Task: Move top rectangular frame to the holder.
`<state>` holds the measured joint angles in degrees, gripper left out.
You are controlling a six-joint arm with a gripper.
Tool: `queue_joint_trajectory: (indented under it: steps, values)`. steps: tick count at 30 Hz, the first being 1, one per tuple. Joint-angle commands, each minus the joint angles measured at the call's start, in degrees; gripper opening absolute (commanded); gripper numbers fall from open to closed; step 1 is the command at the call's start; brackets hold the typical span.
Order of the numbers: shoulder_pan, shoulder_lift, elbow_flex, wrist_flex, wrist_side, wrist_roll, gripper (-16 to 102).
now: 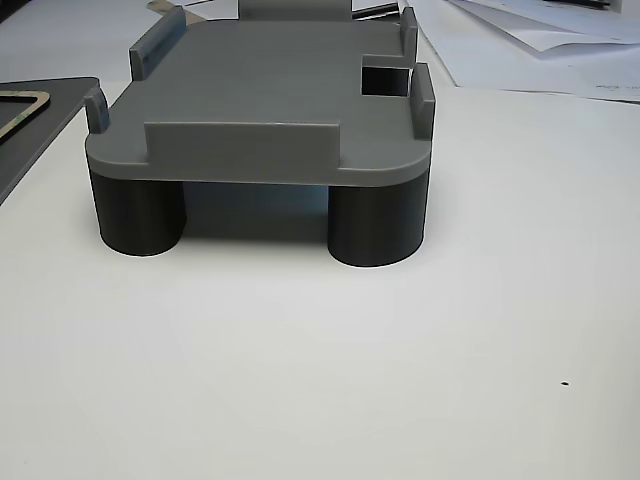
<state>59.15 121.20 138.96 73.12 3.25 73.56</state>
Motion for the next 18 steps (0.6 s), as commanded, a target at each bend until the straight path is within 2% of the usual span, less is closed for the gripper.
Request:
queue_joint_trajectory:
  steps: [1, 5, 18]
  values:
    - [-1.05, 0.88, -1.23, 0.09, -0.09, 0.18, 67]
    - [-1.05, 0.88, -1.14, 0.00, 0.09, 0.26, 70]
    - [-1.05, 0.79, -0.35, -0.35, 0.09, 0.26, 63]
